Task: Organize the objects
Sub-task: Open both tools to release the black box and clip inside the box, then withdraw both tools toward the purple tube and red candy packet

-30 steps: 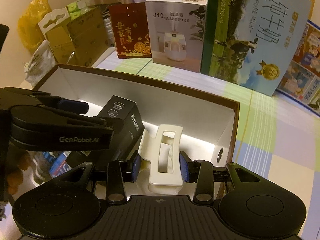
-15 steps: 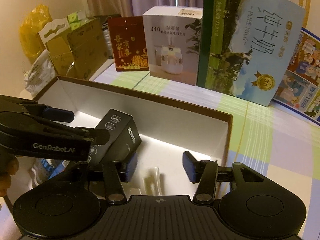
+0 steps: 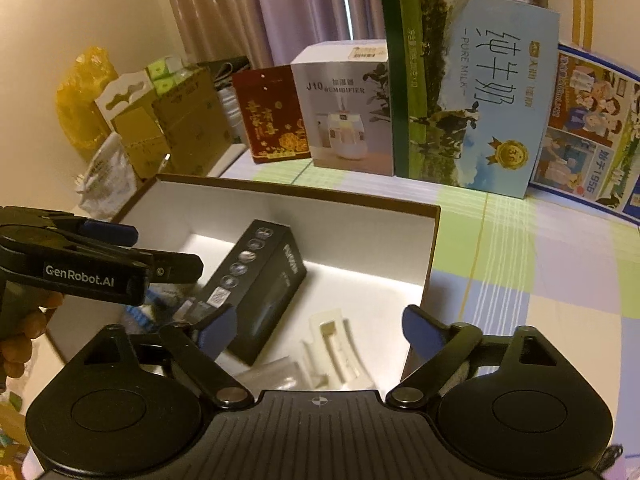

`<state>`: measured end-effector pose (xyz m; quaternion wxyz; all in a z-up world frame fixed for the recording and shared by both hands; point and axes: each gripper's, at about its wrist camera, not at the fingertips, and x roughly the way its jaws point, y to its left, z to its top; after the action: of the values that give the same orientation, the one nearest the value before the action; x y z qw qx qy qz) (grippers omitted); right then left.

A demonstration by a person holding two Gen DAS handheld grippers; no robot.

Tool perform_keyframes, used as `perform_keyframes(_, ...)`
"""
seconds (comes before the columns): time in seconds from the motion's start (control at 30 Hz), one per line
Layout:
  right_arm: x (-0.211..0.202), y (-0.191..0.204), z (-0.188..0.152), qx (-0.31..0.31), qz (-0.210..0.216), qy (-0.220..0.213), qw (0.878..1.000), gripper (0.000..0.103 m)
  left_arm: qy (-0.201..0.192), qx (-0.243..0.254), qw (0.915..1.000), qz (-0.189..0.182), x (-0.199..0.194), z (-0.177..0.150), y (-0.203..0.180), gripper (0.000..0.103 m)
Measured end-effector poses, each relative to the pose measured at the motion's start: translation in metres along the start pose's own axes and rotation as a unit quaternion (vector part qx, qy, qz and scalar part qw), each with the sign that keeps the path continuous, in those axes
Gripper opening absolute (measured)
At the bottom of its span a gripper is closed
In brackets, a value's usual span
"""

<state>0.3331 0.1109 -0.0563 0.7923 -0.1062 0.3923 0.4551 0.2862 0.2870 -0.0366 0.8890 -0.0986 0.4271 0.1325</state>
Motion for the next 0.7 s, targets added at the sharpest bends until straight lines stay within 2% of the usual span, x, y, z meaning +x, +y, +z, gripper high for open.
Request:
perform_keyframes(0.3,-0.032,0.008,-0.017,0.021,0.012,-0.008,1.000,0.098,-0.011,-0.020,0.9995,0.021,-0.042,-0.024,-0.002,0.095)
perform_keyframes(0.7,-0.067,0.016,-0.046,0.044,0.016,-0.009,0.999,0.101,-0.004,-0.042,0.9990,0.019,-0.079,-0.064,-0.010,0.095)
